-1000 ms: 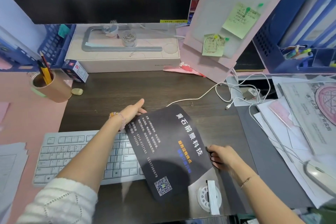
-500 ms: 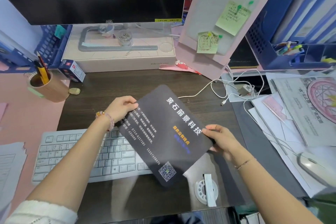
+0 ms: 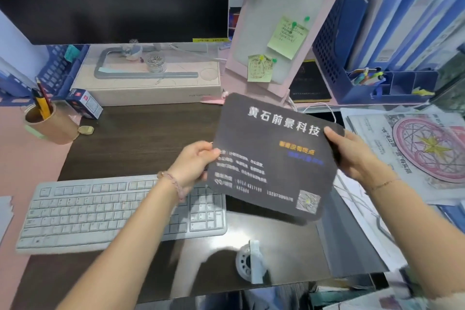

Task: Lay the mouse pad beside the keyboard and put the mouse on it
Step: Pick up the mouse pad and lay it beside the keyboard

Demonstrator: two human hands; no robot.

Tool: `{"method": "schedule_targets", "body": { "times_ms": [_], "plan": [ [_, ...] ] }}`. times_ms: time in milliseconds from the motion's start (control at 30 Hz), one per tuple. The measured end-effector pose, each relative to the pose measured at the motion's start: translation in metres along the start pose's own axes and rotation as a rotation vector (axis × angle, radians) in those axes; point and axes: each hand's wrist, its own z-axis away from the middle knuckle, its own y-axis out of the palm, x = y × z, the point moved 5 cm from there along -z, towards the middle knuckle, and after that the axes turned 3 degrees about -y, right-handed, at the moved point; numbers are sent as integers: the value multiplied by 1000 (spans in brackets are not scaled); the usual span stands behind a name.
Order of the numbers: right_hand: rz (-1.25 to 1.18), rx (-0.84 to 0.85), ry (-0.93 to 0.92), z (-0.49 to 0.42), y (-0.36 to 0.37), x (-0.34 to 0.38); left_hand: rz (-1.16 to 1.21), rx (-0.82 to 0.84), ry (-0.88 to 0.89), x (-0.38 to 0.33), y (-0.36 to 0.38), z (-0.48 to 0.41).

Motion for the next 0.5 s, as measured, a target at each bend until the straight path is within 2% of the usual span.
{"method": "schedule_targets", "body": {
  "times_ms": [167, 367, 500],
  "plan": [
    [373, -50, -89, -27, -44, -25, -8, -73, -147, 60, 52, -2],
    [531, 31, 18, -66, -66, -67, -83, -216, -245, 97, 82, -5],
    [556, 65, 66, -76, -63, -79, -243, -300, -269, 111, 82, -12]
  ]
}}
